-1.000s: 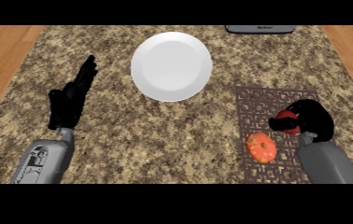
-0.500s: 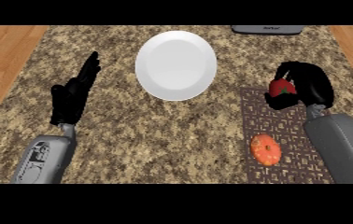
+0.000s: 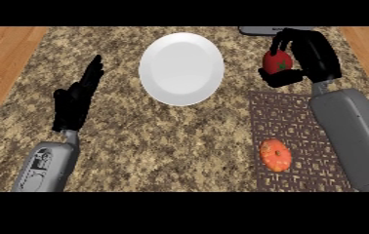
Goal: Pick the tomato from the placemat and place it in the plate
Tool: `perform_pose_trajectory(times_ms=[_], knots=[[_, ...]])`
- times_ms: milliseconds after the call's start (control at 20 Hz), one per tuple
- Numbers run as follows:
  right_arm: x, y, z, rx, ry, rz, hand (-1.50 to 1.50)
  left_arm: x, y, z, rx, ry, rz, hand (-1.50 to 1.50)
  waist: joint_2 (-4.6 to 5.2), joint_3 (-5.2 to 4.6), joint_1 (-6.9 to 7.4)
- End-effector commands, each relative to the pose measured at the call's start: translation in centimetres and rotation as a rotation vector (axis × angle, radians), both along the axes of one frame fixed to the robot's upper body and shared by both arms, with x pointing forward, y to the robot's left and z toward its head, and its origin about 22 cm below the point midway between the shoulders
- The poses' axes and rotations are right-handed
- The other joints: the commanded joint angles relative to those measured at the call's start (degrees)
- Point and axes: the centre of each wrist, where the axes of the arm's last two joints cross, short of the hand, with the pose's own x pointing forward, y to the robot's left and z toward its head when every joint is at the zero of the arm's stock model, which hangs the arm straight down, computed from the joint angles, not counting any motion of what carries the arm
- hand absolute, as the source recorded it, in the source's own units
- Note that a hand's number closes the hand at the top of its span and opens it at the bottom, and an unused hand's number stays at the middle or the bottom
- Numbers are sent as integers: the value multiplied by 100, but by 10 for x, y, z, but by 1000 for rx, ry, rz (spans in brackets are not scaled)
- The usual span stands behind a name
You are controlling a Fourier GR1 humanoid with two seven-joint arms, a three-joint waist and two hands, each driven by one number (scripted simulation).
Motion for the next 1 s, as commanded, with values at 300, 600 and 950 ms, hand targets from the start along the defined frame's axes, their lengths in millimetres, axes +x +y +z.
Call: perform_pose_trajectory(times_ms=[300, 600, 950], knots=[[36, 116, 7, 94, 99, 154, 150, -1, 0, 4, 9, -14, -13, 0, 5, -4, 32], [53, 154, -15, 122, 181, 205, 150, 2, -14, 6, -18, 5, -19, 0, 55, -3, 114], [52, 178, -45, -122, 196, 127, 150, 12, -13, 9, 10, -16, -33, 0, 128, -7, 248]])
